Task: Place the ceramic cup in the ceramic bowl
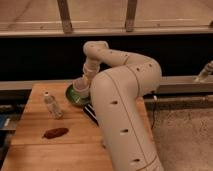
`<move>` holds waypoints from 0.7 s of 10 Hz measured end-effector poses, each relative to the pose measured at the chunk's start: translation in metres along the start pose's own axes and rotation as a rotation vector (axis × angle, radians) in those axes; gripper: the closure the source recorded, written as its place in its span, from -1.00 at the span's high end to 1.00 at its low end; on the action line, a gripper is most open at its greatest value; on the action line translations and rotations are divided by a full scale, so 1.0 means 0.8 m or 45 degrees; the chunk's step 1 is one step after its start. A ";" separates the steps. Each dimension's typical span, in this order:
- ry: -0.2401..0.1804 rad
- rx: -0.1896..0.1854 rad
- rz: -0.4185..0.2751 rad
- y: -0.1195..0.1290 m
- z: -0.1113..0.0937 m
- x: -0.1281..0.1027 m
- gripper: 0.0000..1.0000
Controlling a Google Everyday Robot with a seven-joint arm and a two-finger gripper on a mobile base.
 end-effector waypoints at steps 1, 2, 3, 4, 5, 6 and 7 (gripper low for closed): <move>-0.011 -0.012 0.001 0.000 0.001 -0.003 -0.89; -0.018 -0.023 0.001 0.000 0.003 -0.006 -0.73; -0.026 -0.037 0.002 0.001 0.006 -0.008 -0.47; -0.029 -0.043 0.002 0.002 0.007 -0.009 -0.31; -0.032 -0.049 0.003 0.002 0.008 -0.008 -0.15; -0.032 -0.055 0.005 0.003 0.009 -0.007 0.08; -0.031 -0.060 0.008 0.002 0.010 -0.005 0.29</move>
